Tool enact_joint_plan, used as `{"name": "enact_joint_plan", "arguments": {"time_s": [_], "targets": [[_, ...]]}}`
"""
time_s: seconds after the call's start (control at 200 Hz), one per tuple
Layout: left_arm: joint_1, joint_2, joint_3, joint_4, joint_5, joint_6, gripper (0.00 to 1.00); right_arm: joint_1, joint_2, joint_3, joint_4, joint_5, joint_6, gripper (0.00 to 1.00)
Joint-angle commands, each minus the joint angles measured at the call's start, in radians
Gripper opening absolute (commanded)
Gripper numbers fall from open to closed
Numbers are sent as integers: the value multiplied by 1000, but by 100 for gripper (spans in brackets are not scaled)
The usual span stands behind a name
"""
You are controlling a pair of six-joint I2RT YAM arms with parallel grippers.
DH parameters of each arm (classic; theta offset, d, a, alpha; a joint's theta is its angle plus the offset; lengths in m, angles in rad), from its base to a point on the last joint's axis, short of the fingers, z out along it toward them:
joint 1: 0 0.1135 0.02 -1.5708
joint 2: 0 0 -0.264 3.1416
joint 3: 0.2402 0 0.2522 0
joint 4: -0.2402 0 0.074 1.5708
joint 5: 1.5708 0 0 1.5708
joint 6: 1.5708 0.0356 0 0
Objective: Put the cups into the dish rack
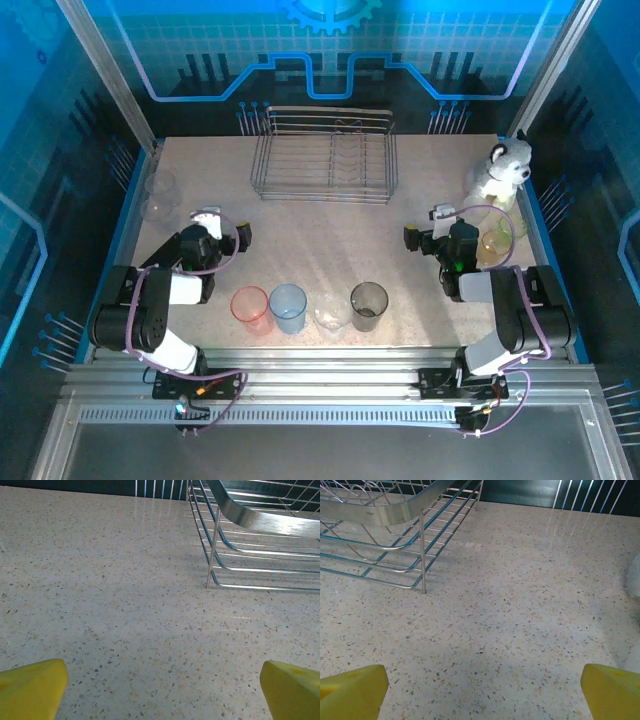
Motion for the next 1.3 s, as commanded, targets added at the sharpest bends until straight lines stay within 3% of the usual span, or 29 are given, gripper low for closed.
{"name": "enact_joint_plan", "arguments": {"time_s": [0.0,0.735,0.856,0.951,1.061,1.156,1.296], "targets": [[-4,2,17,11,21,25,99,10,5,12,22,7,-13,100],[12,3,17,9,50,14,99,-21,2,1,39,-26,16,100],[1,-55,22,-39,72,33,99,-3,-62,-24,45,76,25,100],[-26,-199,18,-155,-17,35,99,69,-203,-12,-96,237,-6,100],[-48,-375,21,-230,-133,-5,99,89,-346,148,-504,307,141,100],[-46,-522,84,-438,-221,-94,99,72,-358,314,-779,268,290,98],[-46,-656,188,-741,-233,-145,100,68,-229,578,-1034,150,405,96]]}}
